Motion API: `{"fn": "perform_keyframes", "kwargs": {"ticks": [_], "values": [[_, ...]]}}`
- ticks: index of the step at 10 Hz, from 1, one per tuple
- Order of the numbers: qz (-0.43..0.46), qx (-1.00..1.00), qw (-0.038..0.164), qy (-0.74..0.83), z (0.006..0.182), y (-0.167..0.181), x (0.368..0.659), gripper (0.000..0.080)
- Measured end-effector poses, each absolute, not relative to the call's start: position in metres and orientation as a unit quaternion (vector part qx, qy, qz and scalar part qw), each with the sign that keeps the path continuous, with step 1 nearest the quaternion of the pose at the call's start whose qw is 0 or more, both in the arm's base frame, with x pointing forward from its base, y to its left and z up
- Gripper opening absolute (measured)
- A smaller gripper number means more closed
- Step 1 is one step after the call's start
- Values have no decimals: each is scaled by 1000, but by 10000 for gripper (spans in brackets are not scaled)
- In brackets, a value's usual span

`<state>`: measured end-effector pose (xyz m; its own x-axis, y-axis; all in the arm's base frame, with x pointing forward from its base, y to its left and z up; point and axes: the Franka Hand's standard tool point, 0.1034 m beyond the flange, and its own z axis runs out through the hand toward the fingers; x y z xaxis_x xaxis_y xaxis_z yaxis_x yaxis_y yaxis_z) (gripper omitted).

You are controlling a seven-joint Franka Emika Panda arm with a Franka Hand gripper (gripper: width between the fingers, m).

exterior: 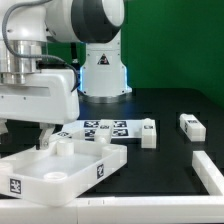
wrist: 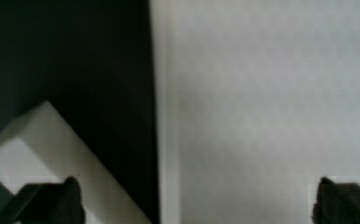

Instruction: Assemble desk

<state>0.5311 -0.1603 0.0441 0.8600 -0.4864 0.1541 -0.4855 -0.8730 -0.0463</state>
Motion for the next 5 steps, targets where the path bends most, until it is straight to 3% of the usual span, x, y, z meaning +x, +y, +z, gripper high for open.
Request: {"fn": "perform_keyframes", "kwargs": {"ticks": [3,5], "values": [[-75,-964,-9,254,18,-157,523,649],[-76,-965,-10,252,18,-153,525,608]]}}
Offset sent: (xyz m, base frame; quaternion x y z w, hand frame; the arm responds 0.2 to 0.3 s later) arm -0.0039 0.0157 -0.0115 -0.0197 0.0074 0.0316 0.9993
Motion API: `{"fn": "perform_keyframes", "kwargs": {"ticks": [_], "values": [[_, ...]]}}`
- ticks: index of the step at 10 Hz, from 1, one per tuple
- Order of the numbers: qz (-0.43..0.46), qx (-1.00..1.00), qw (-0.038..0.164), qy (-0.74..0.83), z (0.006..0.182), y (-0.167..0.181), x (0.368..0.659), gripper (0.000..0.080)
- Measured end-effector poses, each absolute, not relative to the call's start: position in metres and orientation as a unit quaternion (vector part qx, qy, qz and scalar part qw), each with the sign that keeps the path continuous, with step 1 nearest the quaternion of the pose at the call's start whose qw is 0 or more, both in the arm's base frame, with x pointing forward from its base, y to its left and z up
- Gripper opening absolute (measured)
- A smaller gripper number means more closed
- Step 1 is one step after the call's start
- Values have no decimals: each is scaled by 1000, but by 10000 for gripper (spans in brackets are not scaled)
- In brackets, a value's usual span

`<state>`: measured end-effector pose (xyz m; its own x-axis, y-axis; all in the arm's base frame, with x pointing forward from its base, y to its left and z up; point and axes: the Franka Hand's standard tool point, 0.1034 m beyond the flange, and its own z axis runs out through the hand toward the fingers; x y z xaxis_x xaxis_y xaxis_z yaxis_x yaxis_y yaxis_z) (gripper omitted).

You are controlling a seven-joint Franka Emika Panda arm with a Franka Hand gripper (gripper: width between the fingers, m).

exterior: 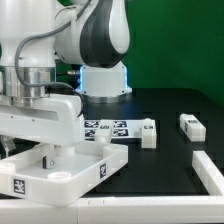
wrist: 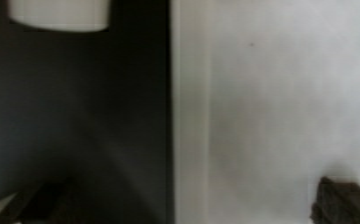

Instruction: Assemble desk

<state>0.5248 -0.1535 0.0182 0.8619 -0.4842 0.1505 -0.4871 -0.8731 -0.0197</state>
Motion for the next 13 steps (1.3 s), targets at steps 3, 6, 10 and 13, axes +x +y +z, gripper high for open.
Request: {"fn": "perform_keyframes", "kwargs": {"ticks": [3,6,10,13], "values": [[75,965,10,-252,18,-153,525,432],[69,960,-2,-270,24,-142,531,92],[53,935,-43,-348,54,-91,562,44],[51,964,-9,-259,45,-80,558,44]]}}
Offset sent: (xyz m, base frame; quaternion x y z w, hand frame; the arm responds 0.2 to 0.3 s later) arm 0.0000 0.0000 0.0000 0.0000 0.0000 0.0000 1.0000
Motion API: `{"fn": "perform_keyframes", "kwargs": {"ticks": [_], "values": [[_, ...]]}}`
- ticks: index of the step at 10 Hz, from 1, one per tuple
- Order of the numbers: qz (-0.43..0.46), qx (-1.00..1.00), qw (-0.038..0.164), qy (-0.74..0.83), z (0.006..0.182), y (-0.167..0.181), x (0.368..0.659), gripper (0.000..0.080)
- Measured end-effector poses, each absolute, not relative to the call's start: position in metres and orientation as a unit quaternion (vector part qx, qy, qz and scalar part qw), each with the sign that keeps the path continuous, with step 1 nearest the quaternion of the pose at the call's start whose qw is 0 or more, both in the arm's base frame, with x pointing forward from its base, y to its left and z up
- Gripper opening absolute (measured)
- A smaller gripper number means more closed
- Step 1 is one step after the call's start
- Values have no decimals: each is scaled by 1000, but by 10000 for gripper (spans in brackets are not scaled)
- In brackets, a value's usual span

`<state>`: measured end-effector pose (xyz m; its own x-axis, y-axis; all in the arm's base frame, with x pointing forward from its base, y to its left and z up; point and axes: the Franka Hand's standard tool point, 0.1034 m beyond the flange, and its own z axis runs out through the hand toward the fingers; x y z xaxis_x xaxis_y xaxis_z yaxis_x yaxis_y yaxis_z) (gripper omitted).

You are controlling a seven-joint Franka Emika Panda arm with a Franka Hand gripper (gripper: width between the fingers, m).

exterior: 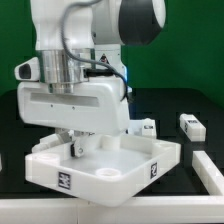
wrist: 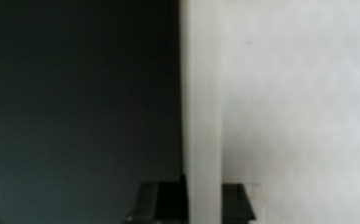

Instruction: Assemble desk

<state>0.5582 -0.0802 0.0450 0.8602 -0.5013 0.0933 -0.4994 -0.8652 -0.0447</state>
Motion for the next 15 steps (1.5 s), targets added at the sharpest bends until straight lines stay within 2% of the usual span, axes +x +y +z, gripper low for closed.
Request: {"fn": "perform_keyframes", "kwargs": {"ticks": [4,6,7,11,12,15], "values": [[-43,-948,14,315,39,-84,549,44],[-25,-856,36,515,31,-79,534,44],[-23,-823,40,566,29,-70,532,44],[-17,-743,55,667,29,-56,536,44],[-16,-721,58,691,30,-48,534,44],[3,-688,61,723,32,-4,505,44]]}}
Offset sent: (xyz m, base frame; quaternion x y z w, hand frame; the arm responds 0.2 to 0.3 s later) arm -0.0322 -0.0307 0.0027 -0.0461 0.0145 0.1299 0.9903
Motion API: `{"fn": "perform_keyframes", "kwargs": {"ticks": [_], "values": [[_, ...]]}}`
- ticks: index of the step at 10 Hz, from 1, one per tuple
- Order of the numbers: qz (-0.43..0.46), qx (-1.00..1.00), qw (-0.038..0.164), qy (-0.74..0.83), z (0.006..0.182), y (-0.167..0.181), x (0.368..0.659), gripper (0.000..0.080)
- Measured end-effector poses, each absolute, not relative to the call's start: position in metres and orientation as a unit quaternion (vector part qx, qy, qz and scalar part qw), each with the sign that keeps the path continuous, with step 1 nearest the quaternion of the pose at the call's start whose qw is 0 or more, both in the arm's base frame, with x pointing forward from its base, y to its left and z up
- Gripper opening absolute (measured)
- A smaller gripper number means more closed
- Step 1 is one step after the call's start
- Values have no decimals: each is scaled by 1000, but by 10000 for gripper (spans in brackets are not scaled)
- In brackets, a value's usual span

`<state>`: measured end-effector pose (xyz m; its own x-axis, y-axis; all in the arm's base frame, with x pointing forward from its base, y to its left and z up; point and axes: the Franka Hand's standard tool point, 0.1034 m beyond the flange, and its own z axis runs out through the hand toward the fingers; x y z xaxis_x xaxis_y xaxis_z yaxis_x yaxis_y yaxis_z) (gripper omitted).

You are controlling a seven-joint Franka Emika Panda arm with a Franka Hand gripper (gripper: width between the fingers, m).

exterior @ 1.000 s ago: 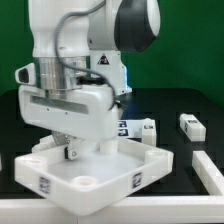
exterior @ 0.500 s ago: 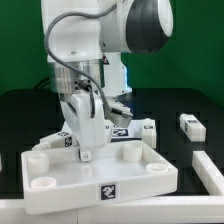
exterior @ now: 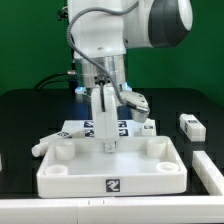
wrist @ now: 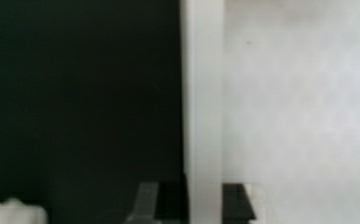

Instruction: Assemble desk

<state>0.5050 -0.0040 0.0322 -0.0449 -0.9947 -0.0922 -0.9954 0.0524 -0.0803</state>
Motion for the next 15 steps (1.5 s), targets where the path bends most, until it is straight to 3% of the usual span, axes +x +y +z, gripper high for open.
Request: {"fn": "perform_keyframes", "kwargs": {"ticks": [4,7,15], "values": [[8,-683,55,728,26,5,502,44],[15,-694,42,718,8,36,498,44],[-8,-668,41,743,7,37,509,44]]}}
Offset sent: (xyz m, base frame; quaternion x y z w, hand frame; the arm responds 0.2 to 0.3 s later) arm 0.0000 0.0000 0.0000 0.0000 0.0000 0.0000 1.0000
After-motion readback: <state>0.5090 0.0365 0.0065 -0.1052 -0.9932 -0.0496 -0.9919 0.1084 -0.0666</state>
